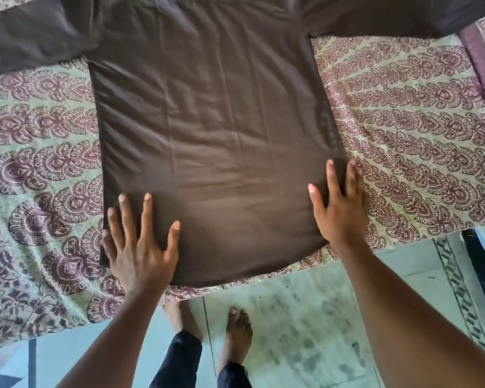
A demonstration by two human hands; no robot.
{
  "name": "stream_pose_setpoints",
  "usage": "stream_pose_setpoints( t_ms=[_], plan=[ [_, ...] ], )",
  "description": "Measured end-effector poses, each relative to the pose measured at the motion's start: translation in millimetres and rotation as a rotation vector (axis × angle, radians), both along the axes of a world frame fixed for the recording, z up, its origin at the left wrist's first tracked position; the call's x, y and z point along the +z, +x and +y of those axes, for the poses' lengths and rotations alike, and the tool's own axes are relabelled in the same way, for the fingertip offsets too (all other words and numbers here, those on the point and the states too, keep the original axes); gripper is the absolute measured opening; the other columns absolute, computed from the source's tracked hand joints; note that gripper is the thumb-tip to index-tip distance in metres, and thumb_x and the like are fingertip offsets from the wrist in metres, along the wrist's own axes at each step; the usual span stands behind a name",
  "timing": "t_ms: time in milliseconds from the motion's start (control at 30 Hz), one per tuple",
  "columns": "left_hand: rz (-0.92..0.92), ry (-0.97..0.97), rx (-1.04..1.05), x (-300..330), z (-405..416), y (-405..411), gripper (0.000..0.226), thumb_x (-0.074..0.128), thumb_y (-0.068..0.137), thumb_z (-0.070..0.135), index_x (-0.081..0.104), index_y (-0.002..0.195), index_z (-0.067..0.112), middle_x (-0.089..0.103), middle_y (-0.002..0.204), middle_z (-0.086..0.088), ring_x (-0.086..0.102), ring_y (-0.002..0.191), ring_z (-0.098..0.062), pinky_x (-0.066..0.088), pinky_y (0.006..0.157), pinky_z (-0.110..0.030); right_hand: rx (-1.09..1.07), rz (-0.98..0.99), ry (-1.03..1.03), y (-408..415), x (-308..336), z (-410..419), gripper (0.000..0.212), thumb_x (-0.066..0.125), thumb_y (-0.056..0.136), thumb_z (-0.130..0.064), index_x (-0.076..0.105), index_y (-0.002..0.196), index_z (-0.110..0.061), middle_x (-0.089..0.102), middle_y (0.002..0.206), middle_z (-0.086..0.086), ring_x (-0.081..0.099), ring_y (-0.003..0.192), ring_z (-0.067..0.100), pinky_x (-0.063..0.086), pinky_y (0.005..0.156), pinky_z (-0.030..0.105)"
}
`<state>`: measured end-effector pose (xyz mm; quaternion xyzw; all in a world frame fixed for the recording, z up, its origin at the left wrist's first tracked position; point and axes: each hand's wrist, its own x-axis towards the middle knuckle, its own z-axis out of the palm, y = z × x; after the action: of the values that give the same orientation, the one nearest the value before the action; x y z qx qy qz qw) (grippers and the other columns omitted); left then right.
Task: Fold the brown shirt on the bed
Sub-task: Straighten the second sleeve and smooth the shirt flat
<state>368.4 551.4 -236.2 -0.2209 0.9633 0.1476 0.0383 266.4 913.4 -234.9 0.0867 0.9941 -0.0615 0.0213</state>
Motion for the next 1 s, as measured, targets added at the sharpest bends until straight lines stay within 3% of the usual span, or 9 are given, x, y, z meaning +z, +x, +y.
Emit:
stream_pose_setpoints(
  t_ms=[133,300,400,567,667,800,1000],
  plan=[
    [-0.023,0.023,0.029,11.7,-7.7,20.3,0.081,0.029,0.095,0.074,0.010,0.166,0.041,0.000,0.176,-0.004,0.003,0.162,-0.032,0.010,0.129,-0.060,-0.082,-0.008,0.004,9.5,13.6,-4.9,0.082,0.026,0.100,-0.069,0.023,0.164,-0.018,0.011,0.171,0.023,0.010,0.158,0.044,0.020,0.123,0.065],
    [-0.032,-0.016,-0.026,8.4,-13.6,15.4,0.079,0.030,0.096,0.073,0.011,0.166,0.041,0.000,0.177,-0.003,0.001,0.162,-0.031,0.011,0.129,-0.059,0.339,-0.037,0.046,24.1,8.8,-22.3,0.071,0.031,0.103,-0.066,0.019,0.165,-0.034,0.008,0.174,0.013,0.014,0.158,0.039,0.026,0.121,0.060],
    [-0.045,-0.019,-0.004,4.8,-18.2,33.5,0.078,0.028,0.097,0.073,0.011,0.166,0.042,0.002,0.177,-0.003,0.005,0.162,-0.034,0.015,0.127,-0.061,0.195,-0.055,-0.008,50.6,5.1,-9.7,0.078,0.030,0.100,-0.070,0.016,0.166,-0.030,0.007,0.174,0.013,0.014,0.159,0.036,0.029,0.122,0.058],
    [-0.092,-0.065,0.028,20.0,-5.0,44.1,0.081,0.028,0.095,0.075,0.012,0.166,0.040,0.001,0.175,-0.014,0.003,0.157,-0.053,0.014,0.124,-0.068,0.015,-0.084,-0.022,57.8,26.0,-2.9,0.095,0.027,0.095,-0.077,0.017,0.165,-0.015,0.012,0.171,0.024,0.016,0.157,0.043,0.031,0.121,0.061],
    [-0.039,-0.103,-0.101,26.7,-4.7,12.6,0.082,0.027,0.096,0.074,0.007,0.166,0.038,-0.006,0.175,-0.013,0.000,0.158,-0.051,0.010,0.124,-0.068,0.139,0.007,0.009,26.2,35.6,-9.0,0.087,0.034,0.096,-0.075,0.020,0.165,-0.023,0.014,0.170,0.025,0.018,0.155,0.048,0.031,0.119,0.060],
    [-0.016,-0.072,-0.145,10.4,-16.6,-14.8,0.083,0.028,0.095,0.076,0.009,0.166,0.037,-0.005,0.176,-0.010,-0.002,0.160,-0.045,0.011,0.124,-0.068,0.328,-0.092,0.037,-12.6,18.4,-16.5,0.083,0.026,0.093,-0.080,0.019,0.164,-0.037,0.008,0.173,0.016,0.014,0.157,0.043,0.030,0.119,0.062],
    [-0.074,-0.075,-0.240,3.6,-18.4,40.3,0.087,0.032,0.095,0.072,0.009,0.168,0.030,-0.003,0.175,-0.014,0.004,0.160,-0.046,0.013,0.127,-0.065,0.123,-0.100,0.007,36.3,7.2,-2.1,0.088,0.022,0.099,-0.073,0.018,0.165,-0.015,0.014,0.171,0.023,0.019,0.157,0.041,0.031,0.121,0.059]
  ],
)
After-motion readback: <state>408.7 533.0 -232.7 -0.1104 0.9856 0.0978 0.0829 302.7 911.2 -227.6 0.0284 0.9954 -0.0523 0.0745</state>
